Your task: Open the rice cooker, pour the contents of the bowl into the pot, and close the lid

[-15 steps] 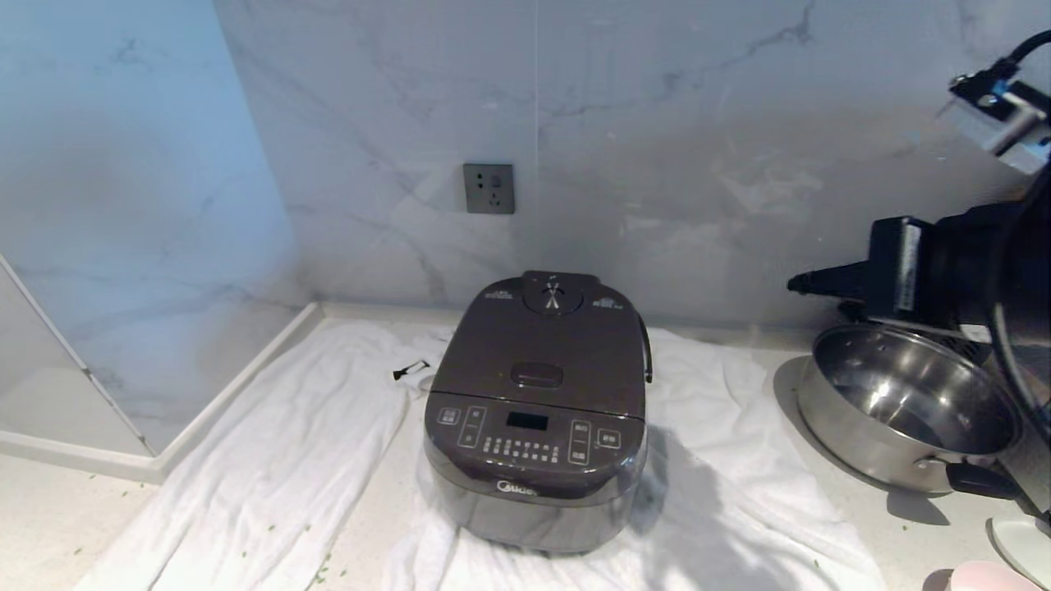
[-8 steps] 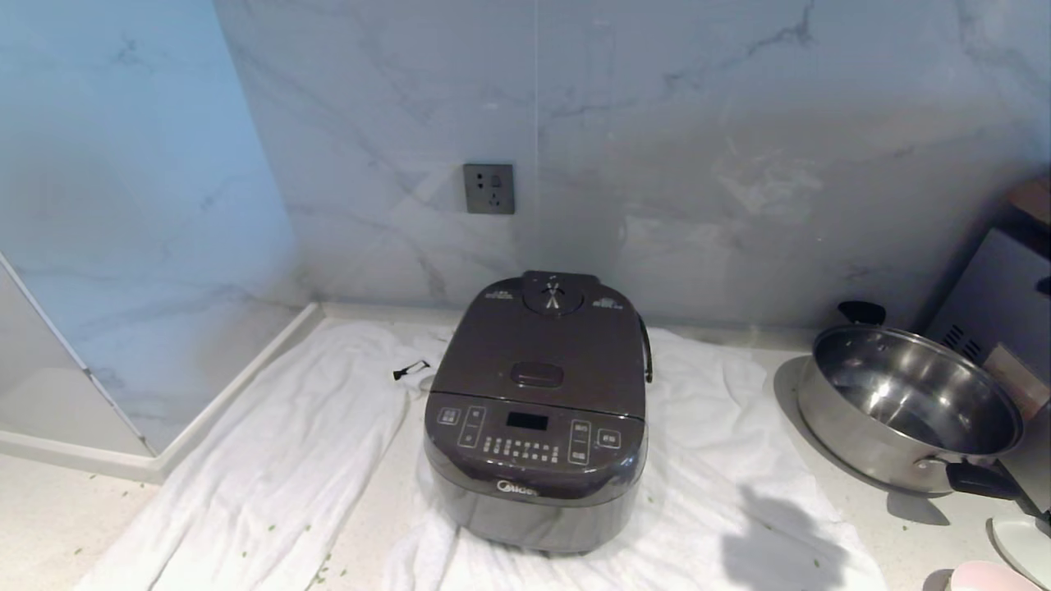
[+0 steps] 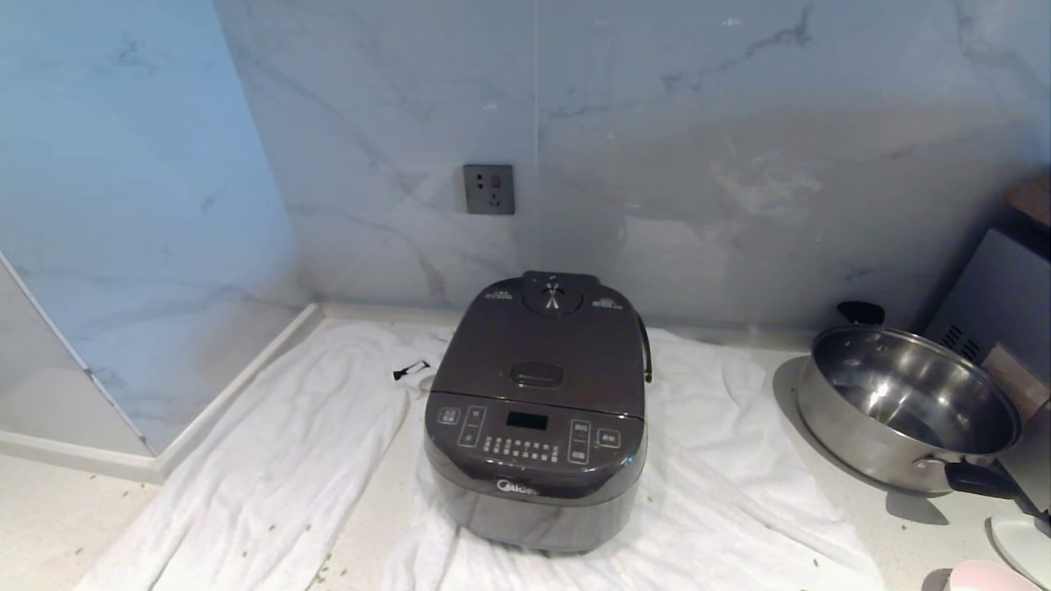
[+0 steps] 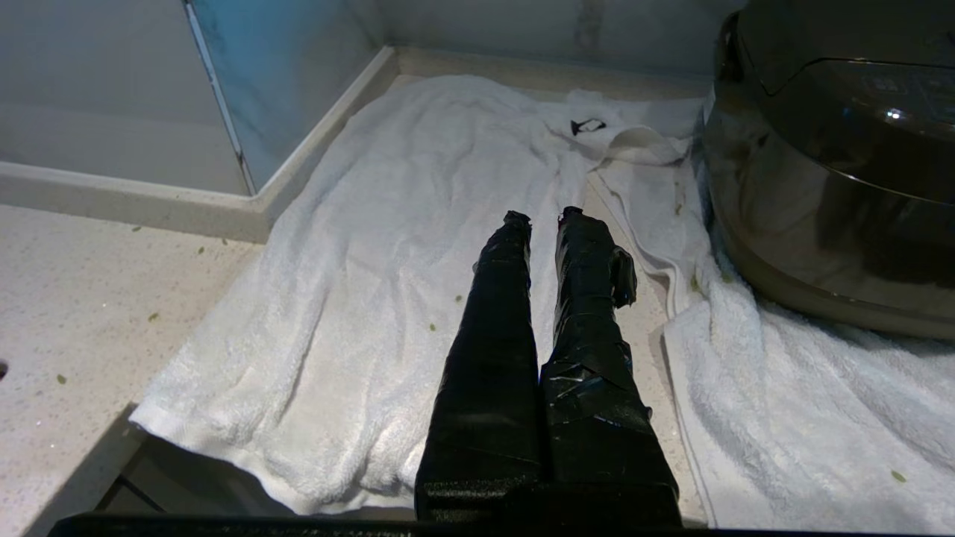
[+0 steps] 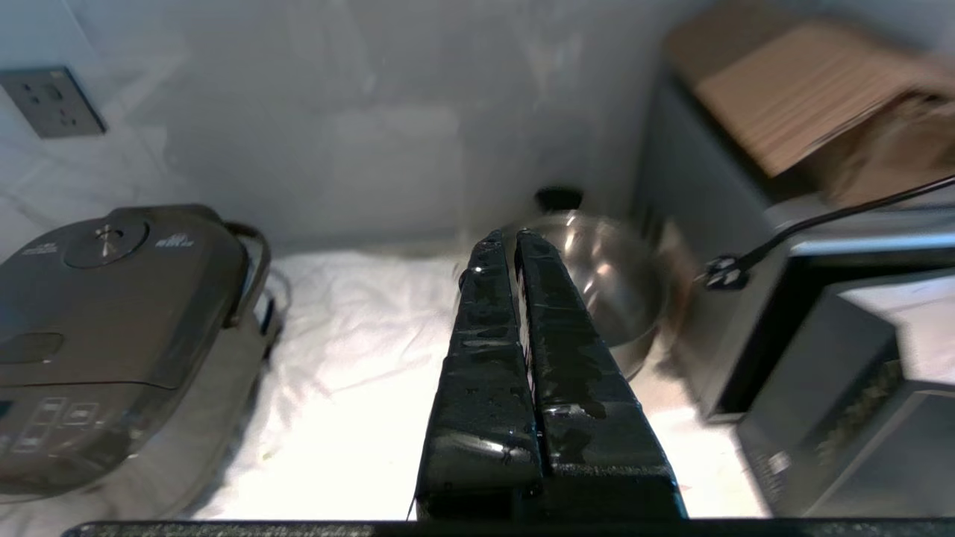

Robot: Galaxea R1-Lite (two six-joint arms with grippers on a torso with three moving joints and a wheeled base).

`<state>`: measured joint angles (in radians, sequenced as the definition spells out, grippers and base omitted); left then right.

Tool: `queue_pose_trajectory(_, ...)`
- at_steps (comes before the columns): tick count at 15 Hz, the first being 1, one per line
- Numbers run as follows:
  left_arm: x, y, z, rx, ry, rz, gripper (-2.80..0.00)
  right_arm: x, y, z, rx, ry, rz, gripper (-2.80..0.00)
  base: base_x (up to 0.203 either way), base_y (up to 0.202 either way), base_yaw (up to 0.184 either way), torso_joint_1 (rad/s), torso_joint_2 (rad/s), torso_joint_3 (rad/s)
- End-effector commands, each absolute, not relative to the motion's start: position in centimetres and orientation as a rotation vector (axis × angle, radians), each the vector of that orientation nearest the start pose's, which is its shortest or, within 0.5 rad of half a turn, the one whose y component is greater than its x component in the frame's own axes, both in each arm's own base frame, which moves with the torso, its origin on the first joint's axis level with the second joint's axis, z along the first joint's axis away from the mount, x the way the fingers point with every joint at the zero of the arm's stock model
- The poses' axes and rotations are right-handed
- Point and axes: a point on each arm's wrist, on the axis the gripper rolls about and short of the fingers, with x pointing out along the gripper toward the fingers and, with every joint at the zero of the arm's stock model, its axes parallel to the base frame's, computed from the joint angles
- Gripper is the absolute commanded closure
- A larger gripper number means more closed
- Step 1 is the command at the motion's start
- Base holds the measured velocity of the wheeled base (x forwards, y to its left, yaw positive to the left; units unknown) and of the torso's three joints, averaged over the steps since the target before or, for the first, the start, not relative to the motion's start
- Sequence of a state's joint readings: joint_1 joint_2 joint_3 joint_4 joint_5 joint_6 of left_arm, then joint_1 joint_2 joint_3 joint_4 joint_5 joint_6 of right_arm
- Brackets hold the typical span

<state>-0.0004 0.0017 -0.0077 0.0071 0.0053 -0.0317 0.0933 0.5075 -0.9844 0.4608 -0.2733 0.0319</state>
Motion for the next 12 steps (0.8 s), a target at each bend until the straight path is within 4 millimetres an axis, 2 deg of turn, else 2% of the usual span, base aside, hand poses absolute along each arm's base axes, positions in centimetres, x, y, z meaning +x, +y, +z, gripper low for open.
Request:
queue_pose_trajectory(1,-2.3,0.0,7.7,-0.032,0.002,0.006,0.00,-7.5,-1.1,28.1,0.027,-0.122,-0.192,0.00,0.000,0.000,0.000,0.000,0.00,0.000)
queue_pose_trajectory(6,-2.3,0.0,7.7,-0.032,0.001,0.006,0.00,-10.8,-0.3,25.1,-0.091,-0.164,-0.295,0.00,0.000,0.000,0.000,0.000,0.00,0.000)
queue_pose_trajectory(9,-2.3,0.0,7.7,-0.032,0.003,0.006,0.00,-12.0,-0.5,23.2,-0.104,-0.208,-0.232,0.00,0.000,0.000,0.000,0.000,0.00,0.000)
queue_pose_trajectory(11,-2.3,0.0,7.7,-0.032,0.003,0.006,0.00,-11.9,-0.3,20.3,-0.135,-0.191,-0.162,0.00,0.000,0.000,0.000,0.000,0.00,0.000)
queue_pose_trajectory(12,-2.3,0.0,7.7,-0.032,0.003,0.006,0.00,-10.6,-0.3,18.4,-0.140,-0.123,-0.150,0.00,0.000,0.000,0.000,0.000,0.00,0.000)
